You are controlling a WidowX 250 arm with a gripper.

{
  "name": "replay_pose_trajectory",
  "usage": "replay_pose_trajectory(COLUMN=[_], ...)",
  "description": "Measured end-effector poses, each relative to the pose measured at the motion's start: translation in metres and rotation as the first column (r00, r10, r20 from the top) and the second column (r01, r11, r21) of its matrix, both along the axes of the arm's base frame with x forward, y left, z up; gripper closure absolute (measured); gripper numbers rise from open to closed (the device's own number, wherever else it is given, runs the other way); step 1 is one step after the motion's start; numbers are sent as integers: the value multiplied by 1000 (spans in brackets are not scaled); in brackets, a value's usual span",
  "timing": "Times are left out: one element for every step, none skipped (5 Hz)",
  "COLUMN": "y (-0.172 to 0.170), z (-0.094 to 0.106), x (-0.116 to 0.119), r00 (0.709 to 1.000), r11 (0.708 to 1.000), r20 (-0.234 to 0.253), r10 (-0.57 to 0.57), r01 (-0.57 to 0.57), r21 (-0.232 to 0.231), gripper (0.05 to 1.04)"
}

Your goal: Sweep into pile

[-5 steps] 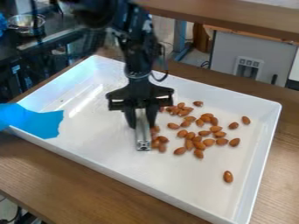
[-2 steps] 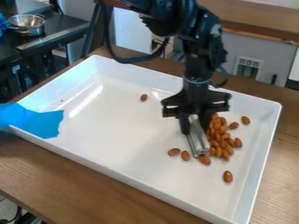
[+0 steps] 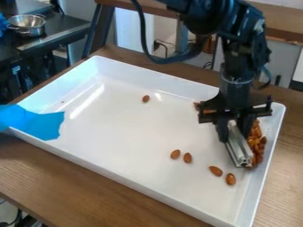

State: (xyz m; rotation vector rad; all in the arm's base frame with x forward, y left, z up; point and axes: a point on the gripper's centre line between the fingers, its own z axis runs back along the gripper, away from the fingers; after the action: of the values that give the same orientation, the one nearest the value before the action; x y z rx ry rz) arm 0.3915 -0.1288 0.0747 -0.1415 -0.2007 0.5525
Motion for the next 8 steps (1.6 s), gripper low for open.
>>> replay_pose_trajectory(y=[1,36,76,92,101,100,92,82], z=[5,47,56,54,35,23,12,-2], x=[-1,-17,-44,-72,-86,-88,-85,-81], r00=[1000,998,996,998,985,964,947,942], r11=[1000,998,995,996,983,960,942,938], r20=[-12,49,32,14,-11,-1,18,18], r10=[1,29,79,69,172,266,319,335], r01=[-1,-26,-76,-68,-172,-265,-315,-332], r21=[-22,-64,-68,-54,-62,-86,-113,-105], gripper=[704,704,704,704,704,705,704,704])
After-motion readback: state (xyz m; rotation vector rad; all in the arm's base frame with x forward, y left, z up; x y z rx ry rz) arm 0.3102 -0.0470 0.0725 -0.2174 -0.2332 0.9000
